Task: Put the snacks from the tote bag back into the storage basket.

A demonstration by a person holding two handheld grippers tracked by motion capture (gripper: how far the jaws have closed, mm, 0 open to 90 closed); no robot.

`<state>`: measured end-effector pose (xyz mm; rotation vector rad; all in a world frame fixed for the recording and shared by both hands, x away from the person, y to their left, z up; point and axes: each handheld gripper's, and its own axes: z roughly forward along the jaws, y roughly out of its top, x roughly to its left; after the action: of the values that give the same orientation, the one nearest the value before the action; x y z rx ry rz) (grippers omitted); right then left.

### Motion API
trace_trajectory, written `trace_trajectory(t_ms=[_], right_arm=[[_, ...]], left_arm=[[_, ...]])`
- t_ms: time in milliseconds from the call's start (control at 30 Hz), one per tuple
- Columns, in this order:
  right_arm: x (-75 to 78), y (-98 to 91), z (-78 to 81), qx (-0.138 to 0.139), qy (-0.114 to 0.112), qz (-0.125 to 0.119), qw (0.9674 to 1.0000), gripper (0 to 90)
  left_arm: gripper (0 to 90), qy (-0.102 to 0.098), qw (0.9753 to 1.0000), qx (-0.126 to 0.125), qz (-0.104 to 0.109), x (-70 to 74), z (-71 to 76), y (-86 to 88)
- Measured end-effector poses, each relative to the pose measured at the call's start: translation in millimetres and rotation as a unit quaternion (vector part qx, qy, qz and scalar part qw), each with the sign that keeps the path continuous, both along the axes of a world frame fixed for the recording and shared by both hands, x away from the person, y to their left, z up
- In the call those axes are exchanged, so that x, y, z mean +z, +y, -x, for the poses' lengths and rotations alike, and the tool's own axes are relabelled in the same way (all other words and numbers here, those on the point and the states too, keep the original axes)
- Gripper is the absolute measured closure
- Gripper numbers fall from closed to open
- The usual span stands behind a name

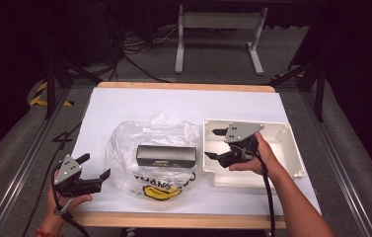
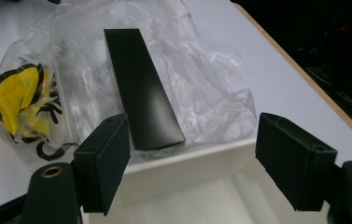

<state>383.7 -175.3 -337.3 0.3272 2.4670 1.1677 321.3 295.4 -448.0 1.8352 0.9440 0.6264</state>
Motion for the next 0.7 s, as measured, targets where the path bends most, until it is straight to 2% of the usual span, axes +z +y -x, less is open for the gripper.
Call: trace_trajectory(t_ms=[200, 467, 600, 700], right_arm=[[-0.7, 22.4, -10.9, 0.021, 0.012, 0.018, 0.9995, 26.8], [-0.1, 40.5, -20.3, 0.038, 0.022, 0.03, 0.9986, 26.8], [-2.2, 51.5, -26.1, 0.047, 0.03, 0.043, 0.9975, 26.8], [-3.0, 55.2, -27.4, 0.051, 0.027, 0.051, 0.997, 26.8]], left_arm=[[8.8, -0.001, 1.0, -0.001, -0.002, 0.4, 0.0, -0.6], [8.8, -0.001, 1.0, -0.003, 0.004, 0.3, 0.3, 0.9], [8.8, -0.001, 1.0, -0.003, 0.002, 0.8, 0.1, 0.7], [8.8, -0.001, 1.0, -0.003, 0.001, 0.9, 0.3, 0.3]])
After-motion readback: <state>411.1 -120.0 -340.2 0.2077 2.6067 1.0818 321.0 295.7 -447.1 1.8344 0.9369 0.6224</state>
